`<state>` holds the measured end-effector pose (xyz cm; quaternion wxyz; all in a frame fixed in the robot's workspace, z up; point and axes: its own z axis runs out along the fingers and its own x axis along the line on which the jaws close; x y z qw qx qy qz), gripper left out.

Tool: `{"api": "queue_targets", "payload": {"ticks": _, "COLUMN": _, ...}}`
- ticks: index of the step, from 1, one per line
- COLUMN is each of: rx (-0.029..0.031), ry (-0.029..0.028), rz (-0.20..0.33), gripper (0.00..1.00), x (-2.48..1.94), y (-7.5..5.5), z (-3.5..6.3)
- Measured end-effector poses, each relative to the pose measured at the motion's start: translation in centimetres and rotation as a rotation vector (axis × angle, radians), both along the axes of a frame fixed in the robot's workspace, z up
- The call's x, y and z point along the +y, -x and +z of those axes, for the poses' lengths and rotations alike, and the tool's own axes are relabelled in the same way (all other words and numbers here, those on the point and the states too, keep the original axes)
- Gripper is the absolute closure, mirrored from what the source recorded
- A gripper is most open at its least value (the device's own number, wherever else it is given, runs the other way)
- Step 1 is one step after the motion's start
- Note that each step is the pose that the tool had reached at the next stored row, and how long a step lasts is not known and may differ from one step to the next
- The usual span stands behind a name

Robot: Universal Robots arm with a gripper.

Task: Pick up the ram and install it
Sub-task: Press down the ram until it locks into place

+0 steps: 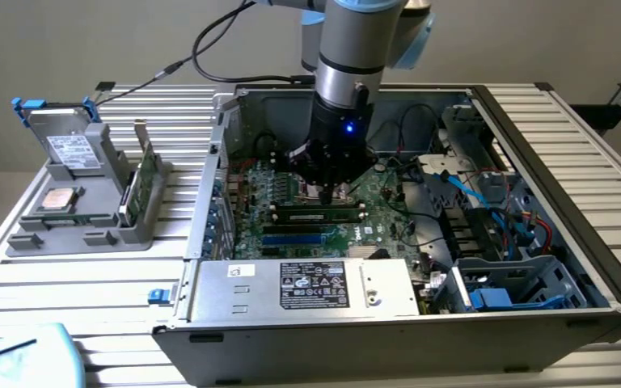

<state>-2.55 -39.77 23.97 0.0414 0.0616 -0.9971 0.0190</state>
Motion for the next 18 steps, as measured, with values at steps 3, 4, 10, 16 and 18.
{"api": "queue_targets", "payload": {"ticks": 3, "rx": -0.0084, "ry": 0.0025, "rz": -0.029, "gripper": 0.90, "x": 0.01, "y": -0.01, "z": -0.01}}
{"api": "queue_targets", "payload": {"ticks": 4, "rx": -0.0105, "ry": 0.0029, "rz": -0.040, "gripper": 0.90, "x": 0.01, "y": -0.01, "z": -0.01}}
{"api": "queue_targets", "payload": {"ticks": 10, "rx": -0.0217, "ry": 0.0042, "rz": -0.105, "gripper": 0.90, "x": 0.00, "y": 0.00, "z": 0.00}}
{"api": "queue_targets", "payload": {"ticks": 16, "rx": -0.0228, "ry": 0.0039, "rz": -0.112, "gripper": 0.90, "x": 0.00, "y": 0.01, "z": 0.23}}
{"api": "queue_targets", "payload": {"ticks": 18, "rx": -0.0228, "ry": 0.0039, "rz": -0.112, "gripper": 0.90, "x": 0.00, "y": 0.01, "z": 0.25}}
